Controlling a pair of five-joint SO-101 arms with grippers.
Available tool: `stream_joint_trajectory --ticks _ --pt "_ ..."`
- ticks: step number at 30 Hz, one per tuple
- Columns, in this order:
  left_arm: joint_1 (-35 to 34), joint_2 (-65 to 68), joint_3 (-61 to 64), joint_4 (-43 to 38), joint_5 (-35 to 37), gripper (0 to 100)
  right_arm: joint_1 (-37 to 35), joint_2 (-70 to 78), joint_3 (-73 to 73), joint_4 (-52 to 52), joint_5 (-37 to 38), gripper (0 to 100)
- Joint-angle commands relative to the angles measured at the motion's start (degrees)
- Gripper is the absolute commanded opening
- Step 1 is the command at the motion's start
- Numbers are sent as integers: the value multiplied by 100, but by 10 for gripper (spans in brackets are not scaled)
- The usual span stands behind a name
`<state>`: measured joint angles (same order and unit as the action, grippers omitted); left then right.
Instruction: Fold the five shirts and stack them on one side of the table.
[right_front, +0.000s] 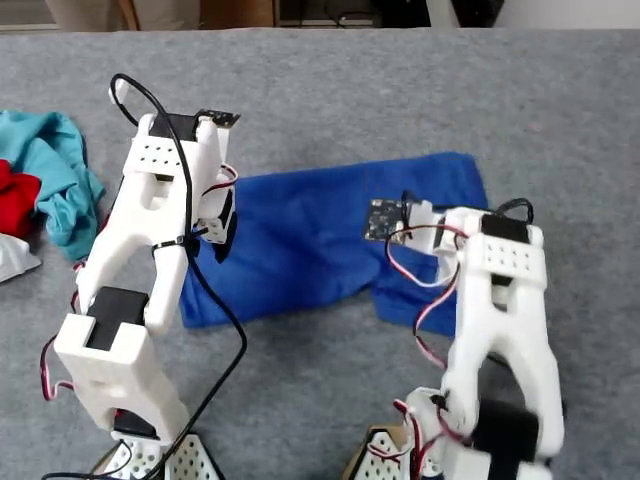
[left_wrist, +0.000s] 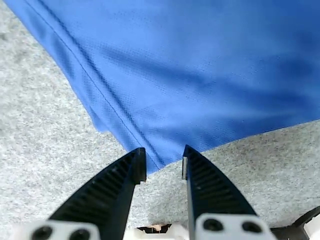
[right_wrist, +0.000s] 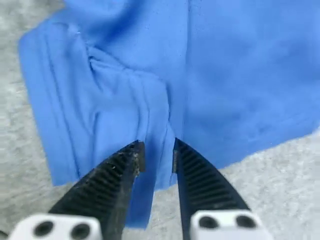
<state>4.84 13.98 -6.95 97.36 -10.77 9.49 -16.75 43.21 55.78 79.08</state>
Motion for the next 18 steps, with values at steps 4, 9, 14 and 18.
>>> stream_joint_trajectory --ticks 4,9,14,18 --pt "-26 -259 -70 -44 -44 136 84 1411 -1051 -79 -53 106" --pt "-26 -259 -62 -44 -26 136 84 1613 -1596 598 -97 15" --pt "-26 -259 -70 -62 -18 136 92 1121 -1701 1002 -185 5" --pt "-26 -259 -18 -185 -18 136 92 585 -1692 1459 -185 5"
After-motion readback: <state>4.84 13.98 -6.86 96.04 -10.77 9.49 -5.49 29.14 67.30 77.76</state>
